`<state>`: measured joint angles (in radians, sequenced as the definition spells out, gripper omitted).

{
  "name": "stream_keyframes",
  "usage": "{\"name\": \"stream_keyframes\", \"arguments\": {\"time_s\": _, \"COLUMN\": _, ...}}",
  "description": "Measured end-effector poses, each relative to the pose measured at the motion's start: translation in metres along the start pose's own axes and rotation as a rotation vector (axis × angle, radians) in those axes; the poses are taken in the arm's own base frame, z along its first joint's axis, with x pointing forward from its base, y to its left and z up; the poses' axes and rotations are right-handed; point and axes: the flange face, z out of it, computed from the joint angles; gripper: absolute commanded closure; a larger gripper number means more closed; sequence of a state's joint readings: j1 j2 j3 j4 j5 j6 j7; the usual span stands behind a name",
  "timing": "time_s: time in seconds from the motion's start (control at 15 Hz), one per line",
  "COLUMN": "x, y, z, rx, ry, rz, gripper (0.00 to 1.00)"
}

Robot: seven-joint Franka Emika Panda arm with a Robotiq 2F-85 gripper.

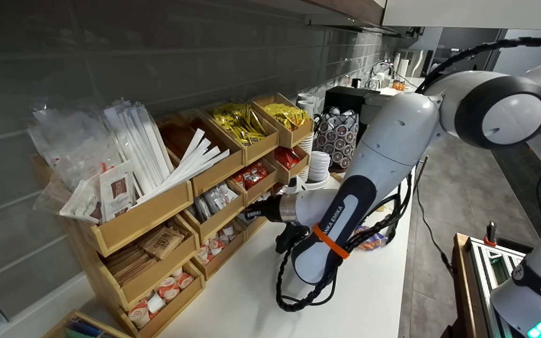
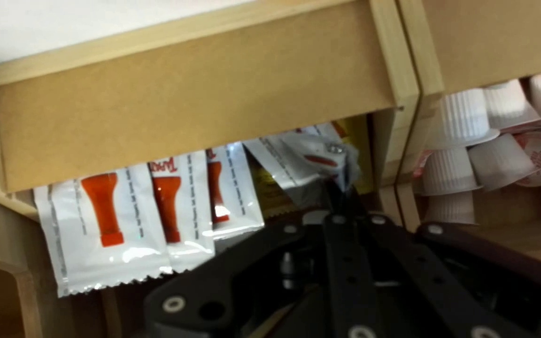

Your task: Put the tomato sauce pack that is on the counter, next to the others

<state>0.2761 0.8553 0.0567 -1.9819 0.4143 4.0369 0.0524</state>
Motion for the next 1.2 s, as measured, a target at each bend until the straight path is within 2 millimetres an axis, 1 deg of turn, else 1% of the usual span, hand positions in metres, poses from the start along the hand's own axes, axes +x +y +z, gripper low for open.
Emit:
{"name": "stream_keyframes", "arguments": {"time_s": 0.67, "x": -0.007, "y": -0.003, "z": 0.006, "rx": -0.020, "ry": 0.042, "rz": 0.039, "gripper": 1.00}}
{"name": "stream_keyframes", "arguments": {"time_s": 1.2, "x": -0.010, "y": -0.007, "z": 0.012, "rx": -0.032, "ry": 0.054, "rz": 0.033, "gripper": 1.00}}
